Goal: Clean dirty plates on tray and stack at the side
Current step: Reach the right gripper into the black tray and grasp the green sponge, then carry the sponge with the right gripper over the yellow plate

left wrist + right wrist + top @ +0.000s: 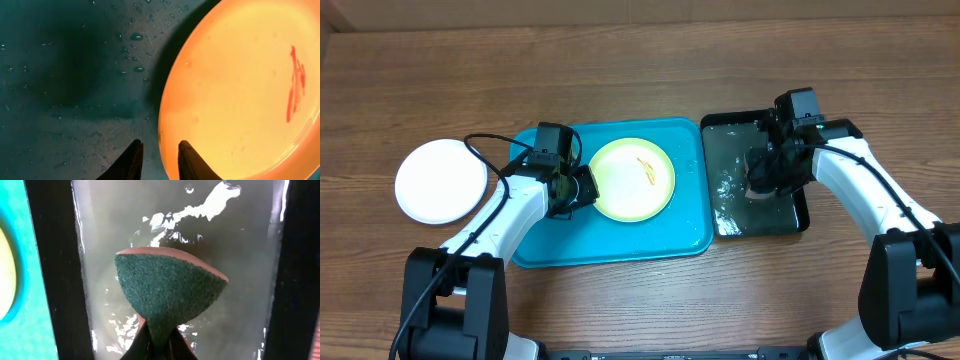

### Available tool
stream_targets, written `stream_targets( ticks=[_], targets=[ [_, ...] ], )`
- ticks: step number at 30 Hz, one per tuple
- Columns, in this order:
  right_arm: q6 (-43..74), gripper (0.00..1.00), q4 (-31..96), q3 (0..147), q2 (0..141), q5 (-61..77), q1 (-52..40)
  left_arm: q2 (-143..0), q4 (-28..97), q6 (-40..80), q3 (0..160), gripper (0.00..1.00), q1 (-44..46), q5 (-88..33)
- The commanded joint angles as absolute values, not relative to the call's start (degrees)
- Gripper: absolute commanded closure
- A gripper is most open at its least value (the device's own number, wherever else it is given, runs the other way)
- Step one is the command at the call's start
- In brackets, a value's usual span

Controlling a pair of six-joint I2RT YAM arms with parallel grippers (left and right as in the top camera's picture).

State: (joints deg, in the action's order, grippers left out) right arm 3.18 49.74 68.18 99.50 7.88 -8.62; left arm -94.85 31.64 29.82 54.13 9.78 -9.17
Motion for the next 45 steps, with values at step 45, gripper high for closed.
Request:
stream_targets(
  ticks=[45],
  targets=[
    [0.84, 0.96, 46.83, 65.3, 98.17, 6.17, -8.69, -98.26, 31.05, 30.04, 54.81, 0.96, 10.15, -10.55]
  ],
)
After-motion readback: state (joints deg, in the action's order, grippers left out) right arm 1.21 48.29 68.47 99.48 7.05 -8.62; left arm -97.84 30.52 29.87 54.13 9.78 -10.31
